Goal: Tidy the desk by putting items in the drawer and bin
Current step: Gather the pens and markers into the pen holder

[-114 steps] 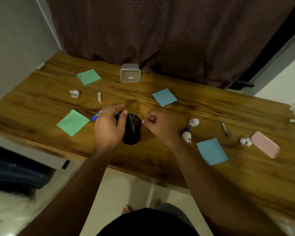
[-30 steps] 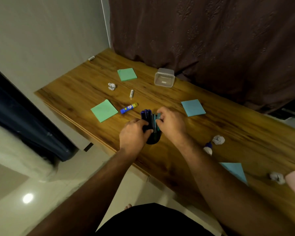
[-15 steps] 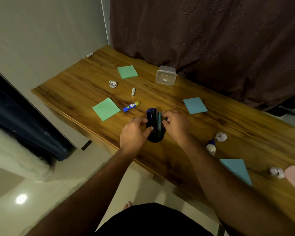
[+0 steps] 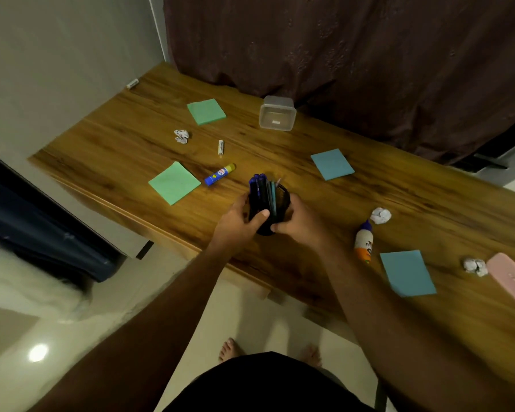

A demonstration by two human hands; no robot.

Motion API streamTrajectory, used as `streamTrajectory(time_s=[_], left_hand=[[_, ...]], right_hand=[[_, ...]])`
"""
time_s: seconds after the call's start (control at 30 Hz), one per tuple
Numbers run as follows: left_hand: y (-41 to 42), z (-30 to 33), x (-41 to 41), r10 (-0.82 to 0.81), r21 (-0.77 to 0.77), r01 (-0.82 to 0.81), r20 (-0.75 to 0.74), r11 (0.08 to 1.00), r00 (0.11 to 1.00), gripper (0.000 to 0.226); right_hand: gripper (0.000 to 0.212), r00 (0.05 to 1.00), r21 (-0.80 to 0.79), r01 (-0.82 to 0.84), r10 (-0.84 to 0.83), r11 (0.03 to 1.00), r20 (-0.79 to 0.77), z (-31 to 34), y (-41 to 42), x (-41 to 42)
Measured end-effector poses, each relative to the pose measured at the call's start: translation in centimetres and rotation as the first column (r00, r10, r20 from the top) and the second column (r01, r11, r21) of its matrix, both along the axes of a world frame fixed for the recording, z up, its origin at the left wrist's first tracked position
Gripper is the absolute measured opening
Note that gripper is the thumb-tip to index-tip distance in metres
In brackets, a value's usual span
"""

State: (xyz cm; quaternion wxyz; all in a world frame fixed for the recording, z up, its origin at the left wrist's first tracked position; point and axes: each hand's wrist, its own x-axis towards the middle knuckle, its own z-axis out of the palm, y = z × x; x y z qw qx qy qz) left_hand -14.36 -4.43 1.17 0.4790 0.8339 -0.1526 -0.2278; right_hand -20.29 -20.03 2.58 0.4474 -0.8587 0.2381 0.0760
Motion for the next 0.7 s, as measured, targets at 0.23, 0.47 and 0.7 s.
streamTrajectory(time_s=[0.23,0.47,0.7], left_hand=[[-1.6,1.0,-0.3,-0.038,-0.042,0.043,0.104,0.998,0.994,0.059],[-8.6,3.8,-2.4,-0.179,-0.067,0.194,0.191,0.979,0.965,0.061],[-19.0,5.1,-8.5,-0.351,-0.123,0.374,0.174,0.919,0.92,0.063]], right_hand=[[0.066,0.988,0.033,0.098,-0.101,0.995,0.118,0.3,-0.7,-1.3],[0.067,0.948,0.048,0.222,-0.227,0.974,0.222,2.8,-7.1,-5.6],[0.069,0.884,-0.004,0.407,-0.393,0.913,0.253,4.5,-15.7,-14.2]])
